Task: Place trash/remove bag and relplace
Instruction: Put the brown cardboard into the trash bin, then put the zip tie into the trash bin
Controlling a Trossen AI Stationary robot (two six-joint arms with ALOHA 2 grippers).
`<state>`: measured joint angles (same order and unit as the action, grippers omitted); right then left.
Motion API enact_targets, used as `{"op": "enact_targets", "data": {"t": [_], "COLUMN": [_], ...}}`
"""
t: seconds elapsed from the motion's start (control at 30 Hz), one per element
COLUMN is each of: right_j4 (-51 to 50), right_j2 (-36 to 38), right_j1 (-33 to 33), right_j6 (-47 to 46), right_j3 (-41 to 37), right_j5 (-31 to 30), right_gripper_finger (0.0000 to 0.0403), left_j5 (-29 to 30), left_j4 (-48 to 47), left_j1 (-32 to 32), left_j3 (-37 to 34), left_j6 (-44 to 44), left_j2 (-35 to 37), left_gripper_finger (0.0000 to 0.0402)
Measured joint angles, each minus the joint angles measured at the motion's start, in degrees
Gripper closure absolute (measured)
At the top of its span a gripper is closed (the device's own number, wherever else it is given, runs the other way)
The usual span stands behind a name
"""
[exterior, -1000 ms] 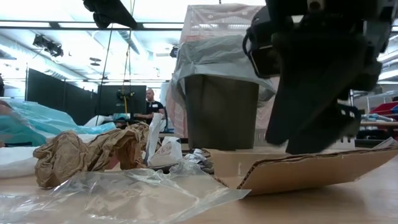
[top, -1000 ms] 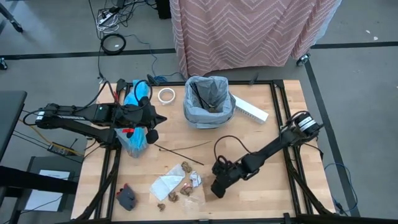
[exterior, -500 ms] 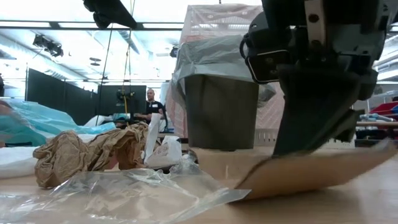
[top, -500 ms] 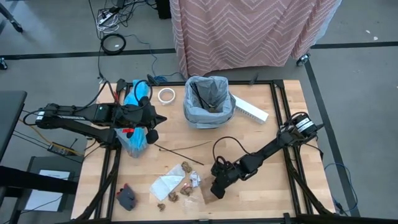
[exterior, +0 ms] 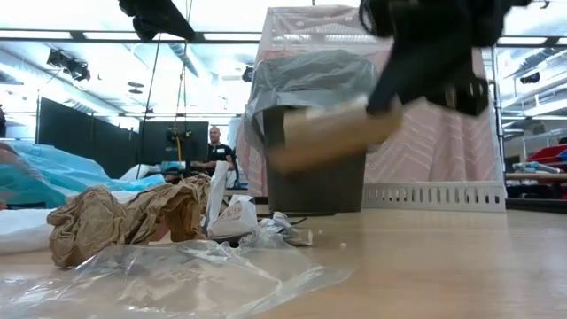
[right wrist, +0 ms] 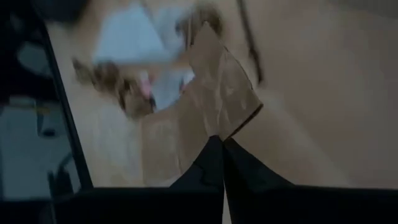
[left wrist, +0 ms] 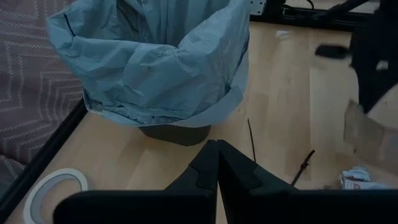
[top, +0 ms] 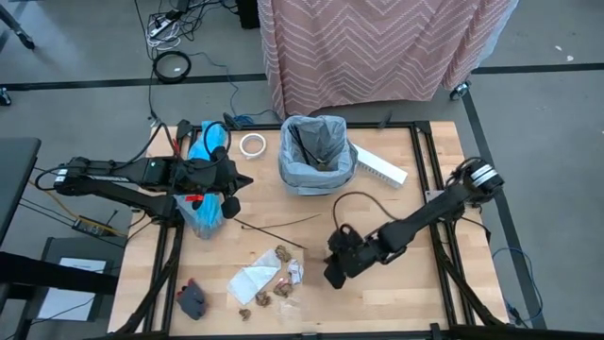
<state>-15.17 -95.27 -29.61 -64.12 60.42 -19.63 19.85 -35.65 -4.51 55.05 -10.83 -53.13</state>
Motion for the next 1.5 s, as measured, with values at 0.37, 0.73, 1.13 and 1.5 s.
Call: {"op": "enact_targets", "data": {"t": [0.37,0.73,1.13,1.5], "right_j4": [-11.3,-12.4,-17.7,-23.9], "right_j2": [16.3,23.1,20.7,24.9], "right_j1": [8.6,35.4,44.3,33.0], "right_j6": [19.2,47.2,51.3,46.5], "right_j3": [7.1,12.9,13.7,23.4], "right_j5": [-16.8,-12.8,6.1,12.4], "right_gripper_finger": [0.0403,0.0403,0.0309,0.0151], "left_j5": [0.4,1.3,1.5,-16.2], "left_j4": [0.2,0.3,0.2,0.2], "left_j1": [0.0,0.0,0.0,-1.6], "left_j3": [0.0,0.0,0.0,-1.1], "left_j6": [0.0,0.1,0.1,6.3], "left_j2": [0.0,0.0,0.0,-2.7], "left_gripper_finger": [0.0387,0.0387,0.0387,0.0387]}}
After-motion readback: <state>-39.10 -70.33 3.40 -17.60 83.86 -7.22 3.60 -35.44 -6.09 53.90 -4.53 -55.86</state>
